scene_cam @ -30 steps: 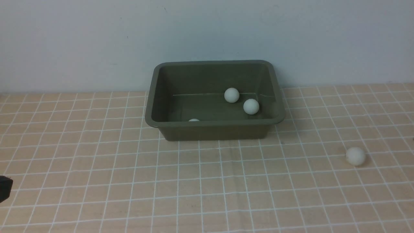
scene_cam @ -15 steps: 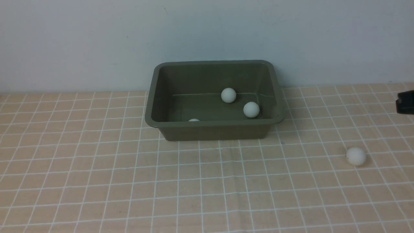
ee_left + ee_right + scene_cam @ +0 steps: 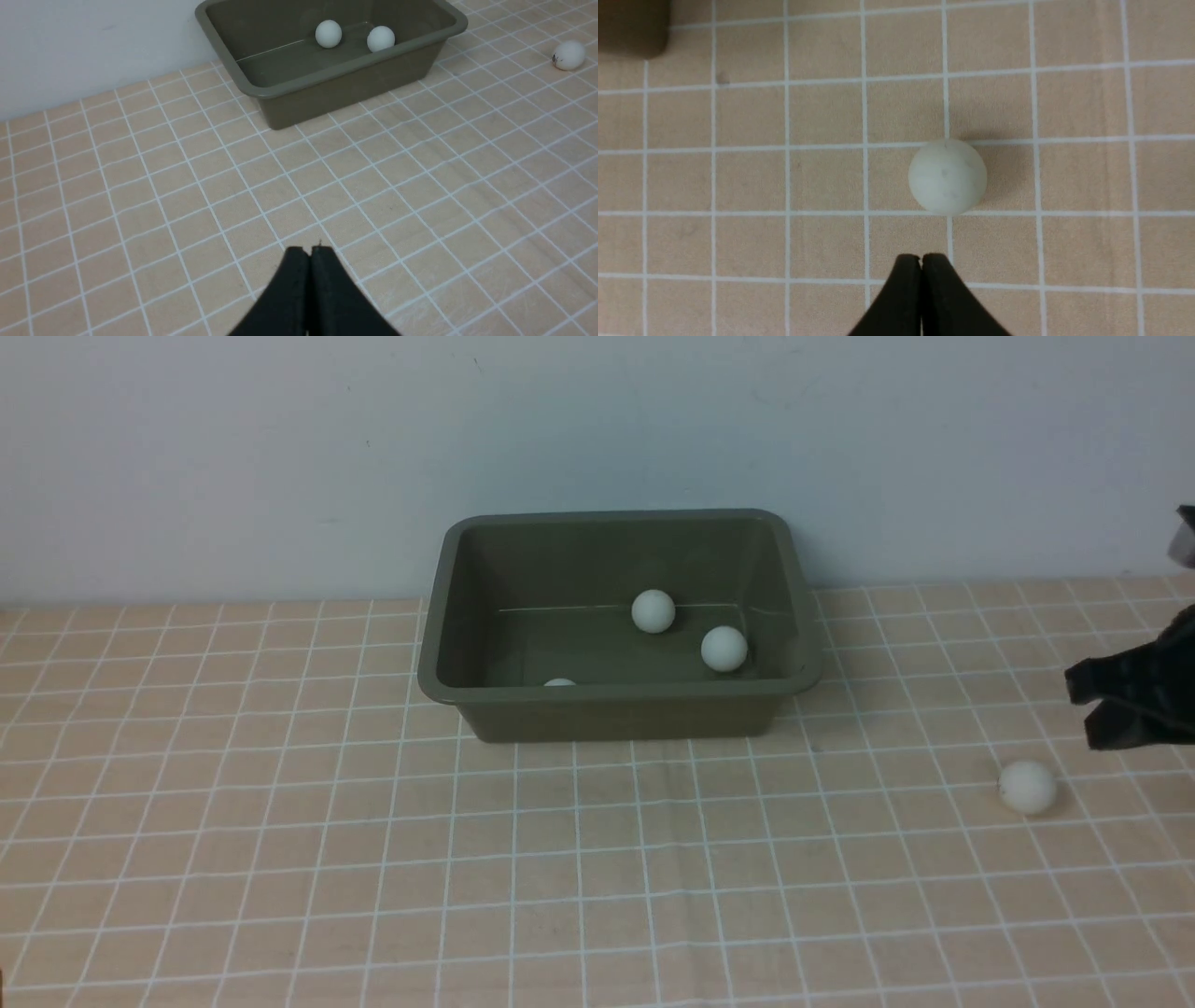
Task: Put the table tennis balls into the box on the light coffee tablecloth.
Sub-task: 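Reach for and grasp a ping pong ball on the table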
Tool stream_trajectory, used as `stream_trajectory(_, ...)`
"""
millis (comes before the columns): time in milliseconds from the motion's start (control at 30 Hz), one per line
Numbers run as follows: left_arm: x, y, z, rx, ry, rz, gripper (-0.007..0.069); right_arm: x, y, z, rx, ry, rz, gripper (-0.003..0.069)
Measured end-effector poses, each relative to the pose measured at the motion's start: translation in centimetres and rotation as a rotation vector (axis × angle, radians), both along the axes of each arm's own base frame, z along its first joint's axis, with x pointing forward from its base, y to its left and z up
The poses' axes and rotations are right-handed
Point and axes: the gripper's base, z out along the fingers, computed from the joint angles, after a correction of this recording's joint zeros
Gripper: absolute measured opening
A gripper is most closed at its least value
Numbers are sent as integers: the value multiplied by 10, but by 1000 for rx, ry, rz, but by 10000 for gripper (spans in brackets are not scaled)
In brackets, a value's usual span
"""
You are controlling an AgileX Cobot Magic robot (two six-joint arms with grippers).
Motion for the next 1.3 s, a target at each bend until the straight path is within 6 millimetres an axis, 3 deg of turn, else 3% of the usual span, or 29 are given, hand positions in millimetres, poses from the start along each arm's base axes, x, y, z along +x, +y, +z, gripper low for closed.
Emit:
stream_trajectory(167,1,-1,-5,5,14,-1,-69,1,3,-4,38,23,-1,23)
stream_trajectory(300,2,-1,-7,3,21,-3,-69,-2,4,-5,50,48,15,94)
stream_trajectory(467,2,-2,-6,-7,13,-6,-69,-6,8,-5,88,102,23,277)
stream_trajectory(567,2,-2,-6,-7,14,-6,-69,-6,8,-5,98,98,15,433)
stream_trajectory(800,2,-2,-6,-7,14,-6,-69,1,6,-1,84,45,2,587)
stream_trajectory(1033,2,-2,-6,-8,12,-6,-69,26,11,4,13,28,46,601)
stream_trajectory(1300,2,-2,-6,-8,12,-6,-69,55,28,-11,-169,171,89,601)
